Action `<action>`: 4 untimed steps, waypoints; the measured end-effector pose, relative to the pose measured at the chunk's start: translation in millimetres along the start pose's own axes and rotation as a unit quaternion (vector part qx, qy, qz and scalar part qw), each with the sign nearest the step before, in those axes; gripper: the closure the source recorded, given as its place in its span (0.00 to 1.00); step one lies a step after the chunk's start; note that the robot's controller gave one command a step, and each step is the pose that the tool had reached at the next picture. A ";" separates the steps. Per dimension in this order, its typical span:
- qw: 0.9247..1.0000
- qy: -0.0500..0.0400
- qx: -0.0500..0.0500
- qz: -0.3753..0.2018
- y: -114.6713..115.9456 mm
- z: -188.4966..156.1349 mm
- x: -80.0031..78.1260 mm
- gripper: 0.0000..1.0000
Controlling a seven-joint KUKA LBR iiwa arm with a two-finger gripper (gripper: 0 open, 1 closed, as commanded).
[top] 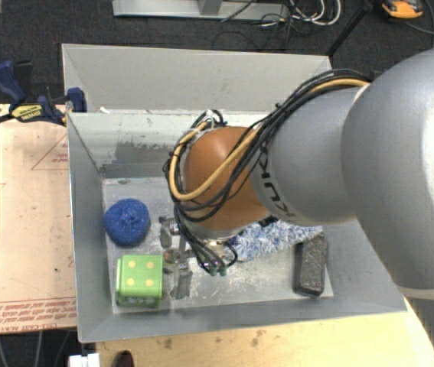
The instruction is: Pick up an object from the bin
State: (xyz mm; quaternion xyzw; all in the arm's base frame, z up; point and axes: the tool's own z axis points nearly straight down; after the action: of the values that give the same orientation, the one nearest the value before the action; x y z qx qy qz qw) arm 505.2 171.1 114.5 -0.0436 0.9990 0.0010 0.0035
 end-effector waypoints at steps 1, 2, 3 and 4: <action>0.996 0.003 0.000 -0.094 23.0 31.6 -13.9 0.00; 0.994 -0.001 0.006 -0.109 52.1 38.2 -17.4 0.00; 0.990 0.002 0.007 -0.144 71.1 40.6 0.7 0.00; 0.987 -0.005 0.004 -0.163 75.1 32.6 -1.3 1.00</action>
Offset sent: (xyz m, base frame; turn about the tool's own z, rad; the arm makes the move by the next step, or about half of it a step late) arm 0.0032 0.0688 -0.0445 -0.2241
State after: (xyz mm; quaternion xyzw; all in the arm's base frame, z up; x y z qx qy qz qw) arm 500.2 246.0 82.0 -0.2056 0.9786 -0.0036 0.0089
